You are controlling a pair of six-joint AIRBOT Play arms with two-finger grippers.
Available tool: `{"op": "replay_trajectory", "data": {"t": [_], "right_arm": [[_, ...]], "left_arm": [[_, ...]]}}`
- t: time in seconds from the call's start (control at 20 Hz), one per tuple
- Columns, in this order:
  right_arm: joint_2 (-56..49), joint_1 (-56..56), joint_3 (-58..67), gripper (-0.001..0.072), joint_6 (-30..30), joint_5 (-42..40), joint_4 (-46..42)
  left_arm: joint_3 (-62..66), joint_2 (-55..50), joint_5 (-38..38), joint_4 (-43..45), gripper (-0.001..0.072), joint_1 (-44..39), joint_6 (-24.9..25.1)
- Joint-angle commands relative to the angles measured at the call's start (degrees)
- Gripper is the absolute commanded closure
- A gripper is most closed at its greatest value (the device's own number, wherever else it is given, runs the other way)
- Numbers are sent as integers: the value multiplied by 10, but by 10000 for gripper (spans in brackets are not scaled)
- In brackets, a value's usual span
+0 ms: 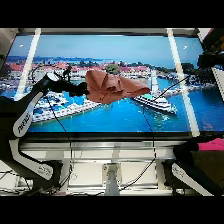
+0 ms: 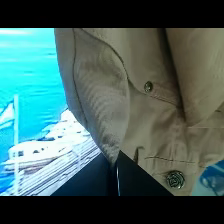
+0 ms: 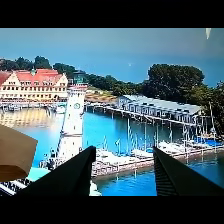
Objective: Fold the clothes and pants, and hang the long-sleeved shirts on hangers.
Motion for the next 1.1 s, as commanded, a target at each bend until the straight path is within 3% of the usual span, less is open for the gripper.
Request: {"op": "replay_trajectory", "data": {"t": [0.0,0.2,0.5,0.75,0.85,1.05], "right_arm": [[0,0,0,305,0,0,8],[0,0,0,305,0,0,8],[0,0,0,305,0,-1,8],[0,0,0,305,0,0,8],[0,0,0,305,0,0,10],[0,0,0,305,0,-1,19]], "left_arm": [[2,6,-8,-87,689,-1,34],[60,37,-73,-255,690,6,216],[216,105,-237,-255,690,2,168],[248,155,-408,-254,690,16,168],[248,157,-417,-255,690,27,147],[248,156,-341,-255,691,3,147]]}}
